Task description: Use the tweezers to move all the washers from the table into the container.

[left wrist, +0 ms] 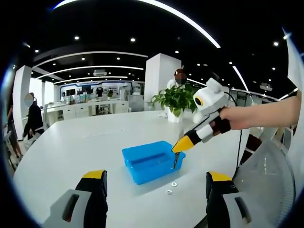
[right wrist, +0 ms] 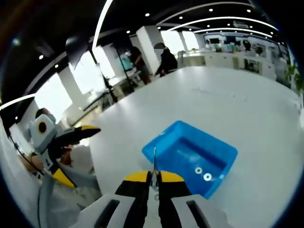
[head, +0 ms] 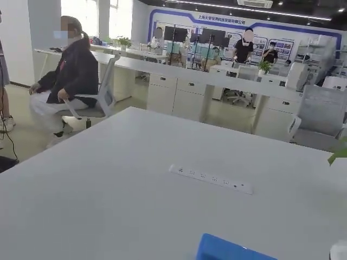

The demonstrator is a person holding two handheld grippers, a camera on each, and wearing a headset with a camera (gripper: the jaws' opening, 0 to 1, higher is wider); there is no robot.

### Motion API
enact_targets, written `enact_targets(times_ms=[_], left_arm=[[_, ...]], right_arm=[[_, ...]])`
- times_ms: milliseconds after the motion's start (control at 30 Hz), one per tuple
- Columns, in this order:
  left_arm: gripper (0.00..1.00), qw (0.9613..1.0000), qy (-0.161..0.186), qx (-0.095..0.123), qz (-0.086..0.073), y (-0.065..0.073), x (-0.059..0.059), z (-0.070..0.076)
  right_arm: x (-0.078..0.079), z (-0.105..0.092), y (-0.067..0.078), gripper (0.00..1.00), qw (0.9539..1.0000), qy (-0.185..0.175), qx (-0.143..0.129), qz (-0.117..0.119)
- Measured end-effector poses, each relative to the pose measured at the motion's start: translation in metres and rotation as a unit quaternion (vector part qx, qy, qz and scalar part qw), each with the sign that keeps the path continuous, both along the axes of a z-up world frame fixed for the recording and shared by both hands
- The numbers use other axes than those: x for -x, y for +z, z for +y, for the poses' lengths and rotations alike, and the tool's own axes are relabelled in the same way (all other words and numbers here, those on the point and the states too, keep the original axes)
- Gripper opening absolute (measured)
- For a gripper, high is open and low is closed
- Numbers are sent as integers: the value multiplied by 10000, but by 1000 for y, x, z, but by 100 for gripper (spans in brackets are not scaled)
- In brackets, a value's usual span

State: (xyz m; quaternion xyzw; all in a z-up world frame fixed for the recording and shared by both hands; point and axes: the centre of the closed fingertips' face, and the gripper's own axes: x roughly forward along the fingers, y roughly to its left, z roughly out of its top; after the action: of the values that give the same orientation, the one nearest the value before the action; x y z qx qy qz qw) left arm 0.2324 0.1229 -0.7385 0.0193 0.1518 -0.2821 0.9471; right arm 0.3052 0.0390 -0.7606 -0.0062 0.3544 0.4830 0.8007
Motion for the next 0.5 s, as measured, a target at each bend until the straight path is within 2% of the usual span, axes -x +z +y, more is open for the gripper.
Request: enact_targets(times_ms=[133, 233, 333, 500], left_arm=[[87, 10000, 20, 10, -4, 0, 0, 1], [87, 10000, 27, 13, -7, 0, 0, 1], [87, 10000, 24, 14, 1, 0, 0, 1], [87, 10000, 22, -6, 8, -1, 0, 1]], right_arm=[[-19, 3, 14, 3, 9992, -227, -314, -15], [-34, 2, 16, 3, 9985, -386, -381, -38], [-48, 1, 10, 3, 9979, -552, -340, -3], [-65, -1, -11, 3, 9979, -651, -39, 19]])
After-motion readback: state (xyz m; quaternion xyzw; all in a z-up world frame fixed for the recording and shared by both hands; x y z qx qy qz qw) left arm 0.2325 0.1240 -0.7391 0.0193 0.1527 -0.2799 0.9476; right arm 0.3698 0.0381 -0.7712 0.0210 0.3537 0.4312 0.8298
